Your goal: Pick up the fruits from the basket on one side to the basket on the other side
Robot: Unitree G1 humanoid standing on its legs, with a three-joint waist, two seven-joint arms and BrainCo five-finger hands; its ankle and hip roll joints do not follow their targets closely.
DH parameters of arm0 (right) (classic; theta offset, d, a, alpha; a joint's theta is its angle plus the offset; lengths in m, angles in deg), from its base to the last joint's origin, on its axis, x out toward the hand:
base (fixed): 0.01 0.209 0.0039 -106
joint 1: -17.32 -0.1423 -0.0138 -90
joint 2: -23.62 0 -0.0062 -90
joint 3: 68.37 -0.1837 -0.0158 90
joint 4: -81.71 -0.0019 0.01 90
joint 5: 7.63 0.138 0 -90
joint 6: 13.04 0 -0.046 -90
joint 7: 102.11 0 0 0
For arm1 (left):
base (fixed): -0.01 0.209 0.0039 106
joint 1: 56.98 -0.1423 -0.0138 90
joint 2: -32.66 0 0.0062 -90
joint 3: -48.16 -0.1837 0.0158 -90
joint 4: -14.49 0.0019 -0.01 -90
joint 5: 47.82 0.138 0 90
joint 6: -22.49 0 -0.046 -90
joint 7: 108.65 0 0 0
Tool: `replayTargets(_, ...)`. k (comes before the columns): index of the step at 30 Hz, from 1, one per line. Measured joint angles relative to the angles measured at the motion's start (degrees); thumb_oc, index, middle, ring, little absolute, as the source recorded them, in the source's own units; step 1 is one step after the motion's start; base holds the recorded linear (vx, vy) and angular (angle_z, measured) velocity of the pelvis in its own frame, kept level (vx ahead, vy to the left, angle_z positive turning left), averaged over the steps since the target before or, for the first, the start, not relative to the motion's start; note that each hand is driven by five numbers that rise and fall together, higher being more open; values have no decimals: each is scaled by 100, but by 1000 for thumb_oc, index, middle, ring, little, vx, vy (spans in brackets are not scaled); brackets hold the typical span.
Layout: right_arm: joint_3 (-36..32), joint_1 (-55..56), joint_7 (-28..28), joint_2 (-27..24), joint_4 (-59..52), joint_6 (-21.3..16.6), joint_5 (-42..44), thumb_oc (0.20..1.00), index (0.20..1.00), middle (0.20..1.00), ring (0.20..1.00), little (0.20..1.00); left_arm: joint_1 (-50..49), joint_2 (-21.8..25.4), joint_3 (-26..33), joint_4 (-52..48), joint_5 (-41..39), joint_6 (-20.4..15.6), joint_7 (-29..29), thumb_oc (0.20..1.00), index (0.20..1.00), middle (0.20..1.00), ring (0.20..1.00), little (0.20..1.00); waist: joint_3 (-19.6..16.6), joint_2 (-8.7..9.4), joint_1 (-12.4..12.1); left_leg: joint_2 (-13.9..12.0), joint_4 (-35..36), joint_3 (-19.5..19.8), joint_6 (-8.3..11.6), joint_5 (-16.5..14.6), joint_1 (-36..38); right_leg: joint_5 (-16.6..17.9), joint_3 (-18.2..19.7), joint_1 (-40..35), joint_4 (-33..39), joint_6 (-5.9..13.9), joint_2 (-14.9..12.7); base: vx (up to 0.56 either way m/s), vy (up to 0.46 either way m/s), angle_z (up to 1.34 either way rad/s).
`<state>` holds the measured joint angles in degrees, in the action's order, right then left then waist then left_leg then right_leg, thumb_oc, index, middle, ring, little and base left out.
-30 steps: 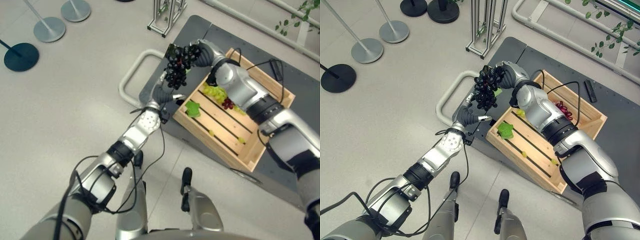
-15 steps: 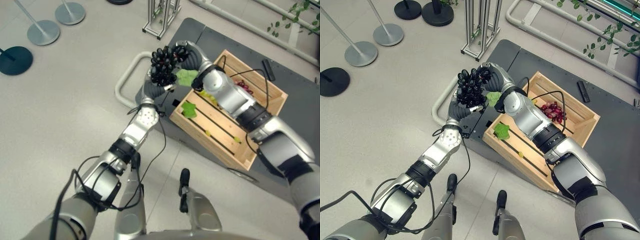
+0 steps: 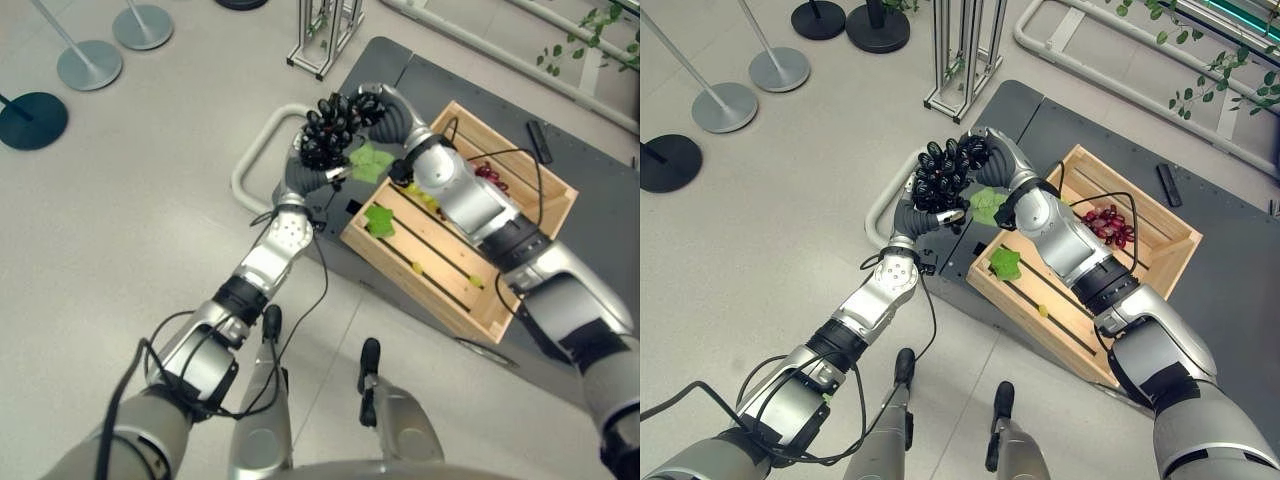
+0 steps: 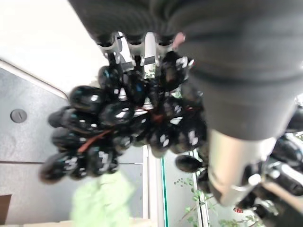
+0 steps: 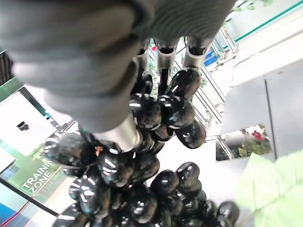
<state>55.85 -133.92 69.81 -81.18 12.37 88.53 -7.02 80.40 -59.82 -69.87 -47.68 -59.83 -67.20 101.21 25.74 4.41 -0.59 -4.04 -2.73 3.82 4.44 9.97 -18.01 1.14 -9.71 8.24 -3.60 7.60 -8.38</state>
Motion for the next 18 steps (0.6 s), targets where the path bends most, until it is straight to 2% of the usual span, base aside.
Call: replayTargets(18, -81, 297, 2, 89, -290, -52, 58, 200, 200, 200, 200, 200, 4, -10, -2, 0, 243, 10, 173, 1000, 1000, 1000, 1000, 1000, -5, -9, 129, -6, 3, -40, 3, -3, 16, -1, 60, 7, 0, -1, 0, 1, 0, -1)
